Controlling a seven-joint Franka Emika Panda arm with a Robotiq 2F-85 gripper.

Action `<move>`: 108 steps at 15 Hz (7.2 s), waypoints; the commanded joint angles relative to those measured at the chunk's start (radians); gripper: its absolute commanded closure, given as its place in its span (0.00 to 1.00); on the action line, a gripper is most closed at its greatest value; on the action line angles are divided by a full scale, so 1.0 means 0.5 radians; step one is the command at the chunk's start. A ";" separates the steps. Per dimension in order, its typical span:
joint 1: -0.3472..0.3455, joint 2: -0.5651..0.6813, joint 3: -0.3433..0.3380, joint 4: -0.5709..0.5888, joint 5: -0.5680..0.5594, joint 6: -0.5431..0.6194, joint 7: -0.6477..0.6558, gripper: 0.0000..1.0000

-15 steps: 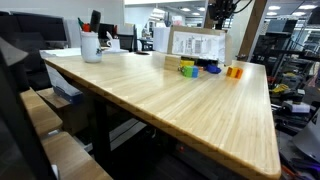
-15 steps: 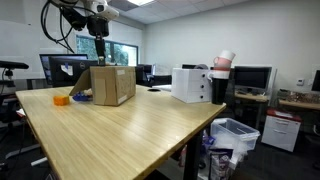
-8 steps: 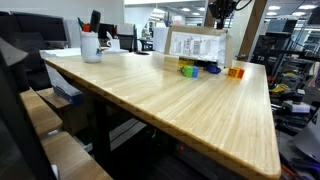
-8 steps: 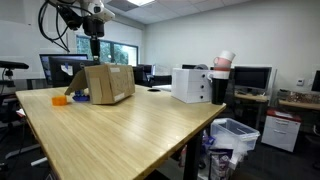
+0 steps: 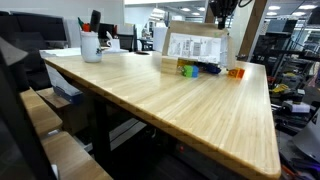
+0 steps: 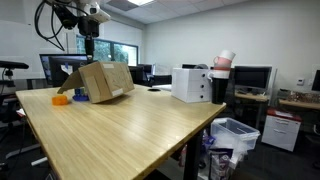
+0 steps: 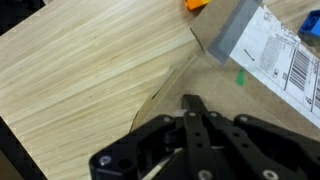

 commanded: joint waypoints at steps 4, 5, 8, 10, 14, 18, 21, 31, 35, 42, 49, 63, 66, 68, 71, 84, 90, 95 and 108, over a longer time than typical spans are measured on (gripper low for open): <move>0.041 0.111 0.034 -0.033 0.103 -0.050 0.002 0.97; 0.042 0.113 0.038 -0.033 0.112 -0.058 0.008 0.97; 0.046 0.127 0.037 -0.023 0.135 -0.072 0.016 0.97; 0.045 0.163 0.034 -0.027 0.140 -0.071 0.018 0.97; 0.044 0.263 0.010 -0.024 0.140 -0.070 0.030 0.97; 0.046 0.335 -0.021 -0.014 0.145 -0.067 0.043 0.97; 0.043 0.350 -0.045 -0.016 0.169 -0.025 0.065 0.97; 0.007 0.273 -0.140 -0.039 0.280 0.385 0.182 0.96; -0.019 0.276 -0.162 -0.021 0.272 0.475 0.236 0.96; -0.062 0.290 -0.206 -0.004 0.267 0.584 0.290 0.96; -0.091 0.270 -0.234 -0.005 0.276 0.670 0.326 0.97; -0.167 0.180 -0.218 -0.039 0.103 1.072 0.537 0.96; -0.182 0.174 -0.205 -0.055 0.035 1.138 0.608 0.96; -0.186 0.175 -0.197 -0.062 -0.011 1.176 0.663 0.96; -0.193 0.174 -0.179 -0.076 -0.113 1.241 0.772 0.96; -0.269 0.143 -0.085 -0.181 -0.756 1.435 1.385 0.98; -0.257 0.122 -0.044 -0.216 -0.964 1.430 1.607 0.99; -0.244 0.120 -0.031 -0.224 -1.086 1.423 1.726 0.99; -0.121 -0.138 0.138 -0.390 -1.191 1.354 1.961 0.99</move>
